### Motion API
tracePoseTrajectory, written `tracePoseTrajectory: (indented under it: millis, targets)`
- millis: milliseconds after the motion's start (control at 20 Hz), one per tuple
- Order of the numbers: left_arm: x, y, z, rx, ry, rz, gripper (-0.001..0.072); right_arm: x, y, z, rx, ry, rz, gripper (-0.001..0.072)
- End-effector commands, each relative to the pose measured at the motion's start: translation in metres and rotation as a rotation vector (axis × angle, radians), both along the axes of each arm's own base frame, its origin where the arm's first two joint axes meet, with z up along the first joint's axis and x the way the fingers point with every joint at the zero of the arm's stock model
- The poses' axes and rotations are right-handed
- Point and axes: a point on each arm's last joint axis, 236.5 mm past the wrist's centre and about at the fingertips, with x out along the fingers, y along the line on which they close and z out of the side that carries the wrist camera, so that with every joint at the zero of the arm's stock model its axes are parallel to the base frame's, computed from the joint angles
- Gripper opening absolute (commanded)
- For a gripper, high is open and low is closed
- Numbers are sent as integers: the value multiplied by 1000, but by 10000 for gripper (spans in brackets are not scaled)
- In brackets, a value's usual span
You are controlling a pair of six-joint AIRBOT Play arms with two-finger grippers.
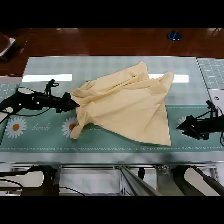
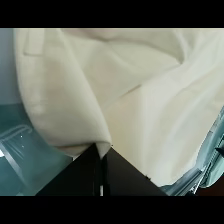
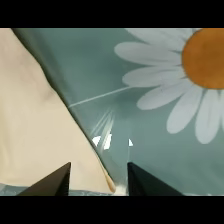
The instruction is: Fold the shirts.
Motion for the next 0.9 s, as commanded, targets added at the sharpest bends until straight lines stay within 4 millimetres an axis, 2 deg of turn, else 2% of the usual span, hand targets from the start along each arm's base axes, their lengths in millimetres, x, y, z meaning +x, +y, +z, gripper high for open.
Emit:
tracePoseTrajectory:
  millis: [0,200,400,450,500,550,600,650,700,750,850]
  targets:
    - [1,-4,2,-11,-3,-23,24,-8,25,-12,45,69,102,413]
    - [-1,-6,3,-18,3,-30,25,0,49,-33,65,94,160,413]
    - [-2,-9,3,-18,2,-39,25,32,83,-34,123,-4,152,407]
    - [-3,-10,3,-17,1,-44,25,40,89,-32,118,-31,165,376]
    - [-2,-12,5,-19,-4,-46,25,47,94,-27,115,-55,188,140]
    - [0,-12,9,-19,-17,-48,25,58,101,-19,119,-99,224,19]
    - [5,-12,18,-18,-44,-51,24,71,106,-5,126,-142,258,19]
    - [15,-10,36,-13,-98,-52,24,87,108,15,126,-186,288,19]
    - [28,-8,62,-11,-172,-49,24,107,107,42,120,-250,311,19]
    - [46,-6,101,-14,-279,-34,24,135,105,83,99,-348,325,19]
    - [76,4,205,-12,-545,18,25,184,98,190,19,-615,346,19]
